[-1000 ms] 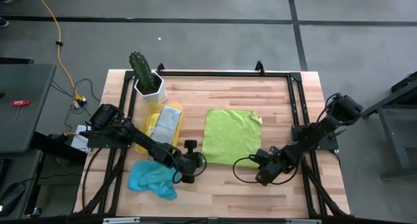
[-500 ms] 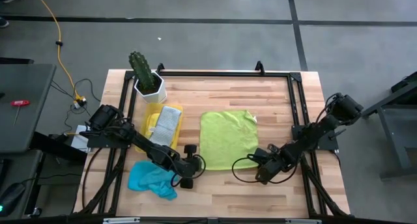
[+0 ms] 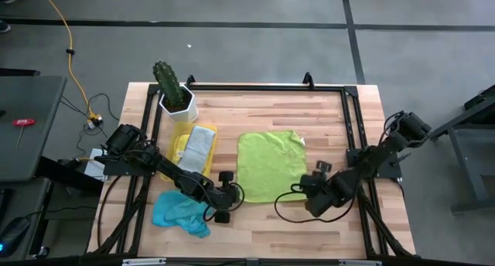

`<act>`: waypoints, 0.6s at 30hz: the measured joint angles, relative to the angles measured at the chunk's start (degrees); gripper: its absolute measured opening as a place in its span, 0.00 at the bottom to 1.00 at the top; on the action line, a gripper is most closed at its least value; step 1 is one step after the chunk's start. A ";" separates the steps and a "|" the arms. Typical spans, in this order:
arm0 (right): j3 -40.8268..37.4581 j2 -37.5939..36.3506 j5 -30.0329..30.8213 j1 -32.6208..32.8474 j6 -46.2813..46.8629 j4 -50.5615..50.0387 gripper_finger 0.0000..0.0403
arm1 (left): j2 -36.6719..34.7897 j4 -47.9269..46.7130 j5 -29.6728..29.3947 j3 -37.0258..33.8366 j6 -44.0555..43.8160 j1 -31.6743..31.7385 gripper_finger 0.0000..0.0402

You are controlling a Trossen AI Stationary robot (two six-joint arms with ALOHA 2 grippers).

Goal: Fold microfiber towels
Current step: Fold the green microfiber towel

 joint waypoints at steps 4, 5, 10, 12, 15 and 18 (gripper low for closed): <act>-1.41 -0.09 11.02 -3.85 -3.20 -2.60 0.40 | 0.00 0.40 -0.28 0.00 0.00 0.02 0.00; -2.69 -0.08 12.48 -5.42 -4.63 -1.94 0.40 | 0.00 0.47 -0.27 0.02 0.00 0.00 0.00; -9.35 -0.06 16.72 -15.54 -16.82 8.47 0.35 | 0.00 0.66 -0.26 0.02 0.02 0.00 0.00; -11.19 -0.04 16.66 -20.50 -23.01 14.24 0.29 | 0.00 0.76 -0.27 0.02 0.47 0.02 0.00; -12.67 -0.04 11.00 -28.58 -32.76 23.03 0.13 | 0.00 0.79 -0.26 0.02 0.48 0.00 0.00; -12.86 -0.02 3.23 -36.63 -40.03 29.79 0.03 | 0.00 0.79 -0.26 0.02 0.48 0.00 0.00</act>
